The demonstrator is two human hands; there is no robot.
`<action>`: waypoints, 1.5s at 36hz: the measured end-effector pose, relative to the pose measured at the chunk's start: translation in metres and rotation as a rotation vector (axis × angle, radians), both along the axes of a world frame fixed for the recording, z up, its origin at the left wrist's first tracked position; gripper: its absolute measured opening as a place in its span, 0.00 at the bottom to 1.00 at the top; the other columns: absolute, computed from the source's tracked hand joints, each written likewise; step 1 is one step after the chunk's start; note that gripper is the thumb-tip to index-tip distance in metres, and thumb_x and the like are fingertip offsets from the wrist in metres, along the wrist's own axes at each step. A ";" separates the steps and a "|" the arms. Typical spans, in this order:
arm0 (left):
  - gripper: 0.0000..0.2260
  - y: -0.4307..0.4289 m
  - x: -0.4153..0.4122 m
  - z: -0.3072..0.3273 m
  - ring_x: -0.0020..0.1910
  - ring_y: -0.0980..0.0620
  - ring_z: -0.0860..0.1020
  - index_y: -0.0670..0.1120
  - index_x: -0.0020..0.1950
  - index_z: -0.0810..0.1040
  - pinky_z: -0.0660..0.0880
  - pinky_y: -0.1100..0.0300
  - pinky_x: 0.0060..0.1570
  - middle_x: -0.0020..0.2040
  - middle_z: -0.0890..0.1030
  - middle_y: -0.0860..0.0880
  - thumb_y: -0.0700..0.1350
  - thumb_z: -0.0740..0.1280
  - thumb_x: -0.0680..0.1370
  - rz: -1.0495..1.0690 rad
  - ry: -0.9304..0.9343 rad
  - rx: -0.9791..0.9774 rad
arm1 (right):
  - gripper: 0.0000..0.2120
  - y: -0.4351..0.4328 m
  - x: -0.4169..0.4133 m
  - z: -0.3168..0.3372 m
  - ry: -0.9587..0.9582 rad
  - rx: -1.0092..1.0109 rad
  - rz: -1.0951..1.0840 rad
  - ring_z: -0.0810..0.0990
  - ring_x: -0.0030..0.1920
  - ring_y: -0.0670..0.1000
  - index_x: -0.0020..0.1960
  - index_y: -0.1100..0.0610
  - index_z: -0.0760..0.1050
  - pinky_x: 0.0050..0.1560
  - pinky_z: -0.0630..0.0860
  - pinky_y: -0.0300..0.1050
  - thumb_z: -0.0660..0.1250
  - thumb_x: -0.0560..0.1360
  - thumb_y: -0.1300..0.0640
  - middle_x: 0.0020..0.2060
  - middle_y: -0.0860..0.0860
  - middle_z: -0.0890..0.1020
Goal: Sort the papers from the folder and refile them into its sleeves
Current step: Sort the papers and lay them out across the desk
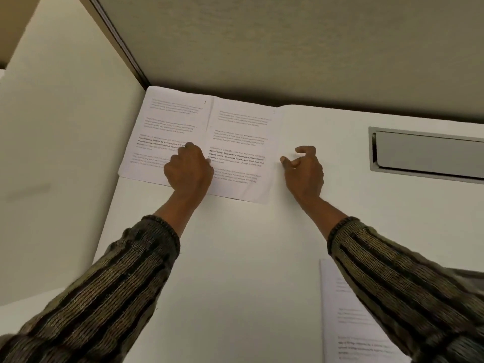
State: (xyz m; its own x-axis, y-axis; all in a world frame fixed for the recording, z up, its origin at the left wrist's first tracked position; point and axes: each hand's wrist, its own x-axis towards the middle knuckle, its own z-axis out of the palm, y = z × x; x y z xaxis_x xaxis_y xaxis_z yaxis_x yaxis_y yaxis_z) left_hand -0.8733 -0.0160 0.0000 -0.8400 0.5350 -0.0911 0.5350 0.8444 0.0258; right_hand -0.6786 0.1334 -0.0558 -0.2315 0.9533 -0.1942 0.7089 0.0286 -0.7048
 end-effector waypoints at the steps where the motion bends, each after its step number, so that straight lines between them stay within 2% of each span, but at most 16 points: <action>1: 0.20 0.000 0.004 0.004 0.50 0.39 0.83 0.39 0.61 0.75 0.69 0.51 0.40 0.53 0.82 0.41 0.54 0.72 0.82 -0.002 0.016 0.013 | 0.19 -0.003 0.013 0.003 0.035 -0.002 -0.008 0.82 0.51 0.50 0.64 0.49 0.71 0.53 0.78 0.51 0.72 0.78 0.47 0.47 0.47 0.83; 3: 0.21 -0.001 0.015 0.012 0.50 0.38 0.83 0.39 0.62 0.74 0.68 0.50 0.40 0.53 0.82 0.40 0.55 0.70 0.82 -0.015 0.042 0.040 | 0.15 -0.013 0.042 0.012 0.100 0.007 -0.016 0.83 0.46 0.48 0.62 0.49 0.72 0.52 0.79 0.52 0.72 0.79 0.49 0.44 0.45 0.83; 7: 0.18 -0.009 0.053 0.022 0.51 0.35 0.82 0.41 0.56 0.79 0.67 0.50 0.43 0.51 0.83 0.40 0.57 0.67 0.84 -0.075 -0.002 0.045 | 0.11 -0.048 0.107 0.029 0.146 0.037 -0.011 0.81 0.40 0.42 0.58 0.48 0.76 0.45 0.78 0.45 0.73 0.79 0.52 0.40 0.43 0.82; 10: 0.18 -0.018 0.096 0.023 0.51 0.35 0.82 0.43 0.55 0.81 0.68 0.51 0.44 0.51 0.84 0.41 0.58 0.67 0.83 -0.129 -0.082 0.037 | 0.09 -0.077 0.159 0.040 0.135 0.046 -0.032 0.81 0.41 0.44 0.56 0.48 0.77 0.44 0.78 0.44 0.74 0.78 0.54 0.41 0.43 0.82; 14: 0.17 -0.031 0.166 0.024 0.50 0.37 0.82 0.44 0.54 0.81 0.70 0.52 0.45 0.48 0.84 0.44 0.59 0.66 0.83 -0.229 -0.200 0.036 | 0.08 -0.110 0.226 0.045 0.084 0.057 -0.103 0.82 0.42 0.45 0.54 0.47 0.78 0.46 0.81 0.51 0.73 0.78 0.56 0.44 0.42 0.83; 21: 0.16 -0.052 0.283 0.028 0.46 0.42 0.82 0.48 0.49 0.79 0.76 0.53 0.43 0.44 0.83 0.49 0.59 0.65 0.84 -0.387 -0.352 -0.002 | 0.10 -0.143 0.319 0.041 -0.090 0.079 -0.143 0.80 0.44 0.42 0.58 0.47 0.77 0.46 0.82 0.52 0.73 0.78 0.55 0.47 0.41 0.80; 23: 0.16 -0.056 0.310 0.028 0.45 0.43 0.82 0.48 0.48 0.79 0.76 0.53 0.43 0.44 0.83 0.50 0.59 0.64 0.84 -0.437 -0.377 -0.011 | 0.13 -0.146 0.339 0.038 -0.165 0.061 -0.140 0.80 0.48 0.45 0.61 0.48 0.77 0.49 0.82 0.54 0.73 0.78 0.53 0.51 0.44 0.79; 27: 0.14 -0.062 0.357 0.025 0.46 0.46 0.82 0.49 0.48 0.78 0.75 0.54 0.42 0.45 0.82 0.52 0.59 0.63 0.84 -0.521 -0.422 -0.020 | 0.24 -0.147 0.368 0.034 -0.324 -0.030 -0.120 0.75 0.64 0.56 0.72 0.56 0.73 0.57 0.79 0.54 0.72 0.79 0.49 0.63 0.55 0.76; 32: 0.12 -0.070 0.403 0.006 0.57 0.48 0.76 0.47 0.56 0.79 0.77 0.51 0.45 0.54 0.79 0.51 0.56 0.65 0.83 -0.614 -0.423 0.023 | 0.30 -0.152 0.397 0.030 -0.358 -0.062 -0.046 0.71 0.69 0.56 0.77 0.58 0.67 0.61 0.76 0.53 0.70 0.81 0.46 0.69 0.57 0.72; 35: 0.16 -0.073 0.420 -0.004 0.63 0.45 0.74 0.45 0.61 0.78 0.77 0.51 0.54 0.62 0.77 0.47 0.55 0.67 0.82 -0.584 -0.369 0.015 | 0.35 -0.159 0.414 0.020 -0.380 -0.014 0.071 0.67 0.74 0.58 0.81 0.59 0.62 0.69 0.74 0.55 0.69 0.81 0.45 0.75 0.58 0.68; 38: 0.23 -0.077 0.432 -0.010 0.73 0.42 0.68 0.43 0.70 0.74 0.73 0.48 0.68 0.74 0.71 0.43 0.58 0.67 0.82 -0.563 -0.367 -0.029 | 0.40 -0.172 0.426 0.007 -0.456 -0.007 0.202 0.57 0.81 0.59 0.84 0.58 0.54 0.79 0.65 0.56 0.66 0.82 0.40 0.83 0.59 0.56; 40: 0.26 -0.083 0.437 -0.014 0.78 0.42 0.64 0.43 0.74 0.71 0.69 0.48 0.74 0.79 0.67 0.42 0.59 0.67 0.82 -0.574 -0.379 -0.070 | 0.43 -0.181 0.430 0.001 -0.480 0.011 0.261 0.51 0.83 0.60 0.85 0.59 0.51 0.81 0.59 0.57 0.64 0.82 0.38 0.84 0.59 0.49; 46: 0.31 -0.110 0.441 -0.020 0.85 0.42 0.55 0.43 0.78 0.67 0.57 0.46 0.81 0.86 0.57 0.42 0.62 0.64 0.83 -0.497 -0.374 -0.110 | 0.45 -0.199 0.432 -0.001 -0.405 -0.013 0.369 0.44 0.85 0.58 0.86 0.54 0.43 0.81 0.55 0.58 0.60 0.82 0.33 0.85 0.55 0.42; 50: 0.30 -0.122 0.437 -0.021 0.84 0.41 0.54 0.43 0.76 0.70 0.60 0.44 0.81 0.85 0.58 0.41 0.63 0.62 0.83 -0.414 -0.348 -0.106 | 0.44 -0.206 0.427 0.004 -0.372 -0.045 0.448 0.41 0.84 0.56 0.86 0.52 0.40 0.82 0.51 0.53 0.58 0.82 0.33 0.85 0.53 0.40; 54: 0.30 -0.125 0.441 -0.019 0.84 0.40 0.54 0.42 0.76 0.70 0.63 0.42 0.78 0.83 0.62 0.40 0.64 0.60 0.84 -0.362 -0.330 -0.116 | 0.42 -0.208 0.418 0.008 -0.307 -0.054 0.482 0.45 0.84 0.54 0.86 0.51 0.44 0.81 0.57 0.53 0.59 0.82 0.34 0.85 0.52 0.45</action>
